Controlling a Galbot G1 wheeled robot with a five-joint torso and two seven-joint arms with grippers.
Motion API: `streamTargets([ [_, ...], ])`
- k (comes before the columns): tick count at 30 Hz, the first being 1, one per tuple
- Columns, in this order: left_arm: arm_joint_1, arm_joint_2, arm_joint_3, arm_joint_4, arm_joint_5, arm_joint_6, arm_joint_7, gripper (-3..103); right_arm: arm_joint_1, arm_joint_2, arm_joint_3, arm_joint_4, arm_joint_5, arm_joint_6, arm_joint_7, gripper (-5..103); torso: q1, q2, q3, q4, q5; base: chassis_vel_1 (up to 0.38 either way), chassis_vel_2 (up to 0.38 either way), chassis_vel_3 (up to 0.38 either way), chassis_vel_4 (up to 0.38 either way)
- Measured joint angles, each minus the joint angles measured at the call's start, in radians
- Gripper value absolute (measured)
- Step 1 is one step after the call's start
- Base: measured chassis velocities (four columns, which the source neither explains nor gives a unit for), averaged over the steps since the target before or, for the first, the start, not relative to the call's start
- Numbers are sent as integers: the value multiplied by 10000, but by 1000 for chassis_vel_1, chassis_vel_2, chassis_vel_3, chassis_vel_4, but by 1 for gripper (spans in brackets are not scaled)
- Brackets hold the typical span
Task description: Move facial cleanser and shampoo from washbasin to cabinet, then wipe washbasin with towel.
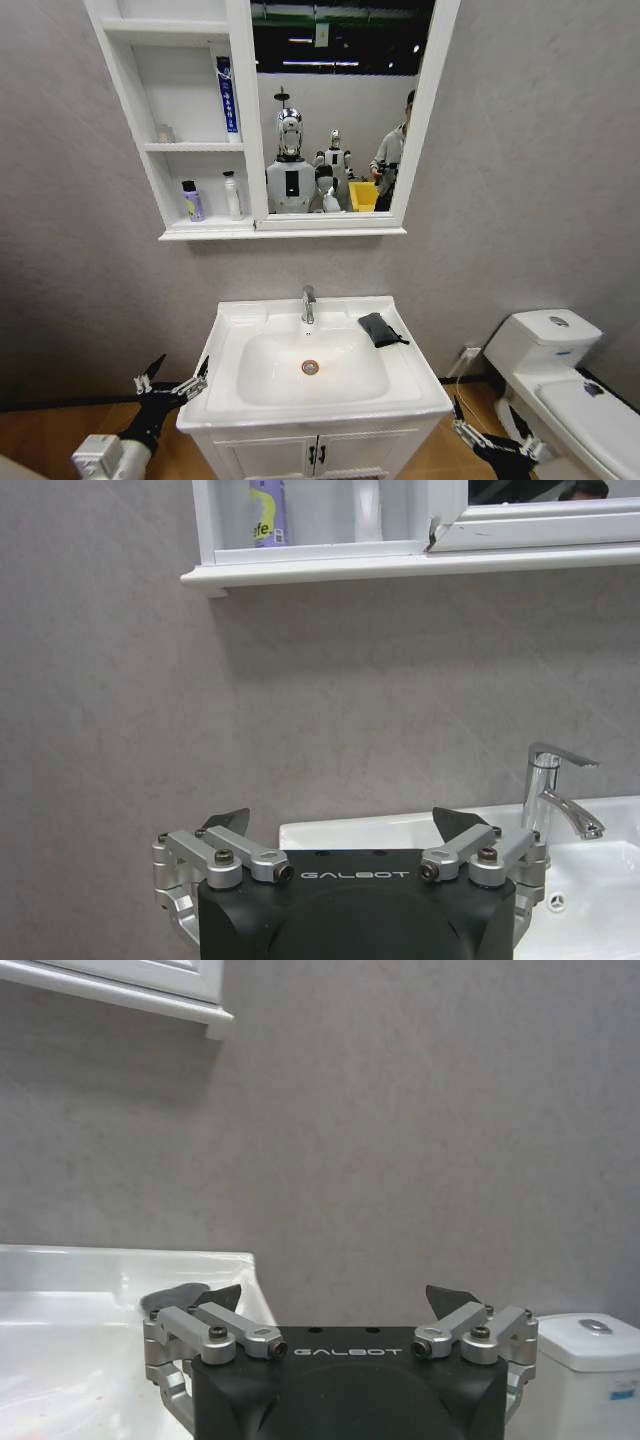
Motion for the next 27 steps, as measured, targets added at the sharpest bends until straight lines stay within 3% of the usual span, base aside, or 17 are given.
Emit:
streamTargets([
  [1, -5, 6, 1, 0, -4, 1, -4, 100, 395, 26, -349, 261, -151, -270, -526, 100, 0, 0, -1, 1, 7, 0, 0, 0, 0],
  [6, -12, 18, 5, 8, -12, 5, -18, 100, 1199, 77, -1069, 790, -473, -879, -1655, 100, 3, -1, 0, 7, 3, 0, 0, 0, 0],
  [15, -17, 26, 10, 12, -22, 9, -25, 100, 1211, 82, -1088, 849, -483, -937, -1684, 100, 2, -1, 0, 4, 5, 0, 0, 0, 0],
  [20, -18, 29, 12, 15, -27, 12, -28, 100, 880, 51, -841, 1610, -204, -1398, -1351, 100, 2, -1, 0, 5, 4, 0, 0, 0, 0],
  [22, -18, 31, 12, 18, -30, 14, -31, 100, 369, -3, -465, 2095, 239, -2037, -798, 100, 1, 0, -1, 3, 4, 0, 0, 0, 0],
  [27, -19, 33, 12, 22, -33, 15, -33, 100, 293, -14, -403, 2138, 311, -2142, -704, 100, 1, -1, -1, 4, 5, 0, 0, 0, 0],
])
